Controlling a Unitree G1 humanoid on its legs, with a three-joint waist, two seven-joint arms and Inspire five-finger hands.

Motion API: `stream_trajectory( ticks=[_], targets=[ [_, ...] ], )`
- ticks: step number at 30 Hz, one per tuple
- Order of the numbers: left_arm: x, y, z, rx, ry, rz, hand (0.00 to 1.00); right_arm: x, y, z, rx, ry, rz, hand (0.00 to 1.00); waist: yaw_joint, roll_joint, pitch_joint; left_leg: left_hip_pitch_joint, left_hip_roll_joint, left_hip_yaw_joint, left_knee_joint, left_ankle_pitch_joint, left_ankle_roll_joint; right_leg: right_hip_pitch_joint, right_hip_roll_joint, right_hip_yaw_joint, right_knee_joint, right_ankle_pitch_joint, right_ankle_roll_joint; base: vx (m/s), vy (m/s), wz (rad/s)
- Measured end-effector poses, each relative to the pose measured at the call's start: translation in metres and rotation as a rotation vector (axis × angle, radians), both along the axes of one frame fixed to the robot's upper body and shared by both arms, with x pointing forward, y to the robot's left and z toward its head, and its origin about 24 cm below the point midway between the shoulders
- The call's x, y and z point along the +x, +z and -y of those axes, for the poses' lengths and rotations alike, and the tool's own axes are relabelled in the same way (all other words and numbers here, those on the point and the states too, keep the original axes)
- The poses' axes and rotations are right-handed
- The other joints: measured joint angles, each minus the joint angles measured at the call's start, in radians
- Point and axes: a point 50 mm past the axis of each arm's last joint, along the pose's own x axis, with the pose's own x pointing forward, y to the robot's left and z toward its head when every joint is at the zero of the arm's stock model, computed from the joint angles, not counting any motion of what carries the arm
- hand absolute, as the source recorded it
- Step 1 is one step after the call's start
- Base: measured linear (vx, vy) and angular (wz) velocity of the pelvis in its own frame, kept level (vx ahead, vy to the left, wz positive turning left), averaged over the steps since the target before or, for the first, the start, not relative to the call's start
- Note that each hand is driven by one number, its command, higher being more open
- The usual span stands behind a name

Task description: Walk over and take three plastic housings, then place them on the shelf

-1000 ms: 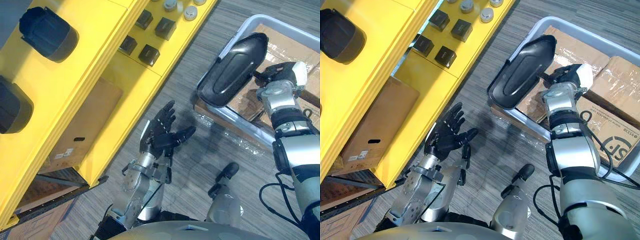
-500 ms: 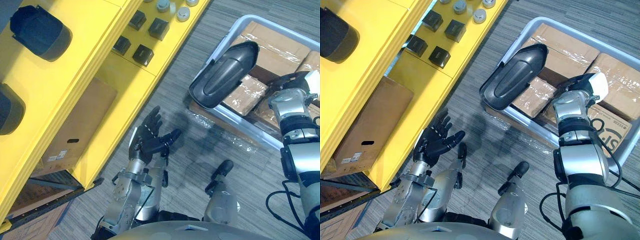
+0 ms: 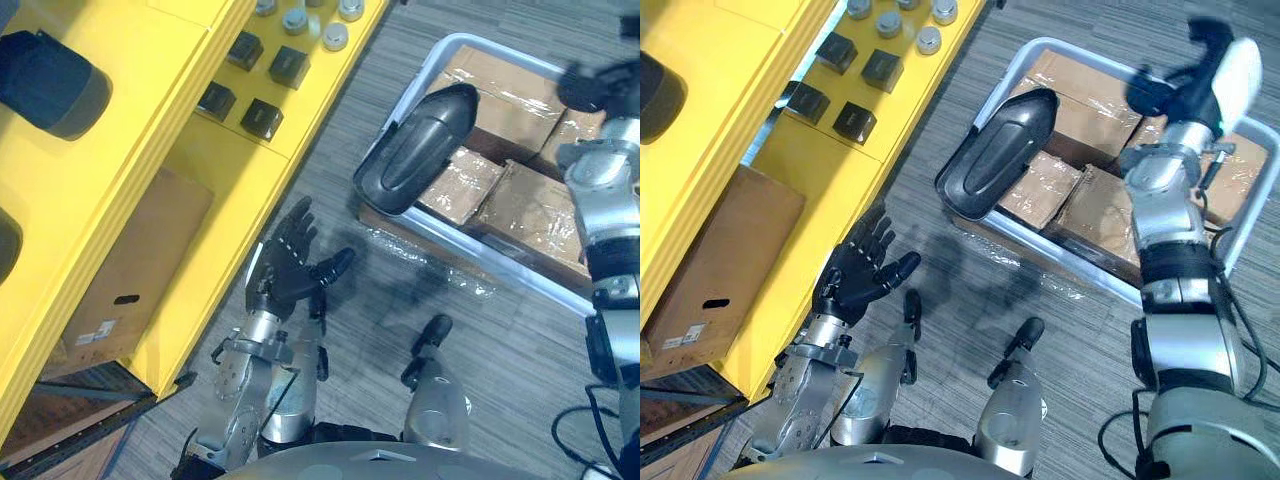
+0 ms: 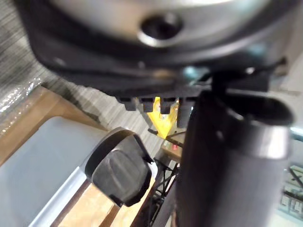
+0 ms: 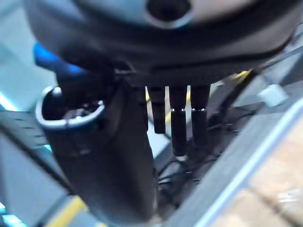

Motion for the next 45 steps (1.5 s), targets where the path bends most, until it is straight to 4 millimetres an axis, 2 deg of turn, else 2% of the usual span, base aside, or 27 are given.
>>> stream_trajectory(
  ticks=[1,3,5,7,8,12,17,23,30,37,42,45],
  targets=[
    [0.001,0.001,-0.001,0.006,0.004,0.006,1.0,-0.003,-0.004,-0.021,-0.016,0.121,0.035,1.0,-0.002,-0.01,-0.005,0.002,0.0,0.002,0.0,-0.001,-0.001,-0.003,0.0,0.005,0.0,0.0,0.0,0.03,-0.04,-0.09],
    [0.002,0.002,-0.002,0.03,0.009,0.017,1.0,-0.006,-0.018,-0.044,-0.021,0.25,0.034,1.0,-0.002,-0.023,-0.012,0.005,0.0,0.006,0.0,-0.003,-0.001,-0.002,0.0,0.008,0.0,-0.001,0.0,0.02,-0.031,-0.05],
    [0.002,0.002,-0.004,0.043,0.016,0.022,1.0,-0.005,-0.049,-0.078,-0.018,0.422,-0.06,1.0,0.002,-0.04,-0.019,0.008,-0.002,0.007,-0.001,-0.005,-0.002,0.001,-0.003,0.007,0.001,-0.004,-0.001,0.0,0.0,0.0],
    [0.003,0.003,-0.005,0.045,0.021,0.025,1.0,-0.004,-0.069,-0.099,-0.001,0.517,-0.148,1.0,0.006,-0.042,-0.021,0.01,-0.003,0.004,-0.001,-0.009,-0.002,0.004,-0.005,0.003,0.003,-0.007,0.001,-0.01,-0.009,0.04],
    [0.004,0.003,-0.007,0.048,0.029,0.024,1.0,-0.004,-0.088,-0.117,-0.007,0.616,-0.248,1.0,0.011,-0.042,-0.021,0.009,-0.004,-0.001,-0.002,-0.009,-0.002,0.006,-0.006,-0.003,0.005,-0.01,0.003,-0.02,-0.021,0.11],
    [0.004,0.003,-0.01,0.091,0.045,0.026,1.0,-0.007,-0.112,-0.141,-0.045,0.742,-0.403,1.0,0.03,-0.042,-0.021,0.009,-0.004,-0.015,-0.002,-0.006,-0.002,0.02,-0.006,-0.022,0.005,-0.017,-0.003,-0.01,-0.02,0.13],
    [0.001,0.0,-0.017,0.096,0.083,0.006,1.0,-0.006,-0.115,-0.143,-0.033,0.743,-0.436,1.0,0.031,-0.049,-0.024,0.006,-0.007,-0.031,-0.004,-0.002,-0.001,0.029,-0.008,-0.041,0.005,-0.018,-0.002,0.0,-0.019,0.1],
    [-0.002,-0.004,-0.022,0.101,0.104,-0.015,1.0,-0.006,-0.129,-0.141,0.01,0.695,-0.502,1.0,0.028,-0.057,-0.029,-0.003,-0.006,-0.031,-0.004,-0.002,-0.001,0.02,-0.007,-0.041,0.005,-0.018,-0.001,0.0,-0.005,0.0],
    [-0.002,-0.004,-0.022,0.1,0.111,-0.018,1.0,-0.008,-0.147,-0.128,0.057,0.614,-0.572,1.0,0.025,-0.057,-0.028,-0.002,-0.005,-0.024,-0.003,-0.004,-0.001,0.014,-0.006,-0.031,0.005,-0.018,-0.002,-0.01,-0.014,-0.03],
    [-0.003,-0.004,-0.024,0.101,0.12,-0.021,1.0,-0.024,-0.173,-0.111,0.12,0.581,-0.677,1.0,0.021,-0.062,-0.028,-0.002,-0.003,-0.006,0.001,-0.011,-0.003,0.002,-0.005,-0.01,0.007,-0.018,-0.001,-0.01,-0.022,-0.08],
    [-0.003,-0.003,-0.027,0.104,0.135,-0.016,1.0,-0.028,-0.177,-0.105,0.137,0.562,-0.68,1.0,0.001,-0.092,-0.027,0.001,-0.001,0.011,0.006,-0.021,-0.006,-0.008,-0.003,0.011,0.007,-0.018,-0.002,-0.01,-0.022,-0.11],
    [-0.003,-0.003,-0.03,0.11,0.144,-0.017,1.0,-0.028,-0.176,-0.093,0.17,0.504,-0.671,1.0,0.0,-0.105,-0.028,0.001,-0.001,0.024,0.021,-0.031,-0.002,-0.01,-0.004,0.024,0.007,-0.018,-0.002,0.0,-0.015,-0.11]
  ],
)
